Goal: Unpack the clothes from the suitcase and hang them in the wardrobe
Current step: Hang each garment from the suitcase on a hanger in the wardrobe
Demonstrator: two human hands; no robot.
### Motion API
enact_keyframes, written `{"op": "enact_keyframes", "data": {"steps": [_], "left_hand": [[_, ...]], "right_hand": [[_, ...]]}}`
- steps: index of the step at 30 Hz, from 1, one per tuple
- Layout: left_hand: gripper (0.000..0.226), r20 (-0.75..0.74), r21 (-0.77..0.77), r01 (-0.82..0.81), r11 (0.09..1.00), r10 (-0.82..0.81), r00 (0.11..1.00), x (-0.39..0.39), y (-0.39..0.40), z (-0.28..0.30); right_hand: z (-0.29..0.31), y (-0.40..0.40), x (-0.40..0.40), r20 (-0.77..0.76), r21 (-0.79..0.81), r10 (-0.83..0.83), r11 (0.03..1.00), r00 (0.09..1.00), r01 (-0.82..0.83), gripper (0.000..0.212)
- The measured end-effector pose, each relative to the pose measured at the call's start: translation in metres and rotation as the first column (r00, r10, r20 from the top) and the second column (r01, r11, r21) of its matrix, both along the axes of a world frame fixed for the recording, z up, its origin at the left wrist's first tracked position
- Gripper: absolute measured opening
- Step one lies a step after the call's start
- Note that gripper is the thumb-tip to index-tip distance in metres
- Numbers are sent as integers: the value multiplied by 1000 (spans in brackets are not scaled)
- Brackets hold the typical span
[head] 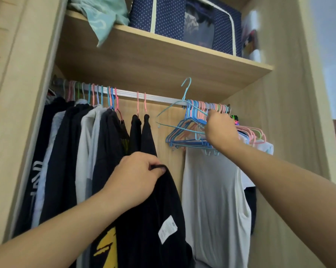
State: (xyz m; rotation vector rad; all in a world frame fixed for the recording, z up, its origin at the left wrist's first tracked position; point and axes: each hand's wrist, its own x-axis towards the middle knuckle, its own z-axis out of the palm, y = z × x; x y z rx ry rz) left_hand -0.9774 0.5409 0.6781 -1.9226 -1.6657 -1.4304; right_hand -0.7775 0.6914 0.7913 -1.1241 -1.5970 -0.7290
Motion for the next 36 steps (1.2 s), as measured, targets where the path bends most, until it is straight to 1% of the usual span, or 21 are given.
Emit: {"op": "enact_keyframes", "data": {"steps": [1,3,6,8,10,11,12,15,16,17,18,19,21,22,23,25,26,28,31,34,36], "left_hand": [[15,41,-56,68,996,-66,997,7,-2,-7],[18,106,-141,135,981,-120,987,24,-6,-23],[20,248,-222,242,945,-185,951,56,-11,-56],[21,348,-270,318,909,-215,913,83,-17,-83],[23,446,-294,382,876,-228,865,110,-25,-112],[25,523,-284,417,864,-225,822,124,-27,-127],[25,604,-271,446,853,-210,769,139,-28,-143],[18,822,-260,527,809,-101,560,190,-33,-197],[18,853,-280,542,792,-54,519,210,-36,-216],[18,855,-313,543,779,-17,518,230,-39,-235],[17,823,-373,521,768,15,568,247,-41,-253],[15,762,-439,468,767,42,646,262,-42,-270],[14,586,-526,332,783,50,809,285,-45,-298],[11,512,-545,283,790,46,858,295,-47,-307],[8,458,-554,247,795,44,888,304,-51,-315],[11,370,-591,157,791,93,924,316,-59,-330],[16,339,-610,117,783,124,933,321,-61,-338],[27,281,-638,87,765,126,952,334,-61,-354],[27,135,-684,-3,729,131,982,365,-64,-372],[28,-47,-682,-90,726,80,996,398,-75,-380],[26,-106,-675,-126,727,74,992,410,-83,-384]], "right_hand": [[-8,-2,10,-28,5,7,1000,1000,-7,19],[-29,-8,35,-90,33,45,999,995,-42,7],[-77,-28,83,-189,83,166,985,968,-152,20],[-120,-46,125,-272,80,225,974,936,-211,21],[-174,-69,177,-358,34,261,963,896,-267,19],[-203,-84,204,-420,-2,294,946,858,-325,18],[-234,-102,231,-502,-28,335,915,797,-402,18],[-328,-165,314,-718,-79,335,832,610,-549,22],[-358,-190,341,-774,-108,303,802,556,-587,23],[-386,-216,369,-815,-146,258,775,518,-615,23],[-412,-242,395,-841,-180,212,758,499,-626,23],[-436,-266,422,-850,-217,166,754,500,-620,23],[-474,-314,470,-851,-295,69,758,521,-582,23],[-486,-336,491,-850,-323,28,761,526,-563,23],[-496,-355,509,-845,-350,-10,766,534,-540,23],[-508,-385,536,-826,-403,-68,766,559,-501,22],[-511,-398,545,-807,-429,-81,761,585,-486,22],[-516,-414,560,-765,-458,-72,759,640,-462,22],[-521,-431,573,-687,-490,-38,762,726,-423,22],[-524,-439,584,-660,-470,-15,789,751,-397,26],[-522,-445,592,-633,-468,8,793,774,-391,26]]}}
